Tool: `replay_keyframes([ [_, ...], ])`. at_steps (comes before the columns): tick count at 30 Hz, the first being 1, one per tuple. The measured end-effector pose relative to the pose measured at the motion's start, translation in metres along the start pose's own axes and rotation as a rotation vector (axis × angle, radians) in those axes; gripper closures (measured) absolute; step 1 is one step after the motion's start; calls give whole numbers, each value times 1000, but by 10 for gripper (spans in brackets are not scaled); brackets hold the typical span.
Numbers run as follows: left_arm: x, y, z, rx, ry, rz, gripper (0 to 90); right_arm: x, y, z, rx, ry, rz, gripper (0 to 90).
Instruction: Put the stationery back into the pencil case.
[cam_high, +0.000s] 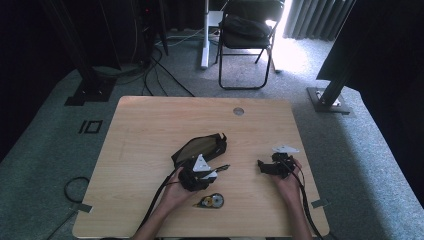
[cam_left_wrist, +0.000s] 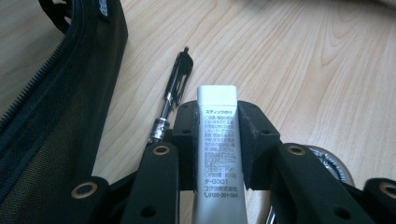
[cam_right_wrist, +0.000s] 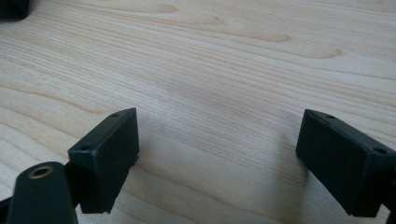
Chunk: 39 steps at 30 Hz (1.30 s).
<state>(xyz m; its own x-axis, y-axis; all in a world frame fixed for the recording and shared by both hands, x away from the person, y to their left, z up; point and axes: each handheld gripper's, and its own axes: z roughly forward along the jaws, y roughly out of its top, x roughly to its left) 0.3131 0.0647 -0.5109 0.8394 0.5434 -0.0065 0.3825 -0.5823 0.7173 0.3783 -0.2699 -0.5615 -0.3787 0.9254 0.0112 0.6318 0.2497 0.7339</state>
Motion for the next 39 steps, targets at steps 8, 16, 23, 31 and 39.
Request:
replay_keyframes([
  [8, -1, 4, -7, -16, -2, 1, 712, 0, 0, 0, 0, 0, 0, 131],
  [16, -1, 7, -12, -26, -4, 2, 712, 0, 0, 0, 0, 0, 0, 131],
  [23, 1, 10, -19, -45, -2, -3, 712, 0, 0, 0, 0, 0, 0, 131],
  [31, 0, 13, -27, -56, 5, 6, 712, 0, 0, 0, 0, 0, 0, 131],
  [39, 1, 14, -30, -59, -3, 7, 712, 0, 0, 0, 0, 0, 0, 131],
])
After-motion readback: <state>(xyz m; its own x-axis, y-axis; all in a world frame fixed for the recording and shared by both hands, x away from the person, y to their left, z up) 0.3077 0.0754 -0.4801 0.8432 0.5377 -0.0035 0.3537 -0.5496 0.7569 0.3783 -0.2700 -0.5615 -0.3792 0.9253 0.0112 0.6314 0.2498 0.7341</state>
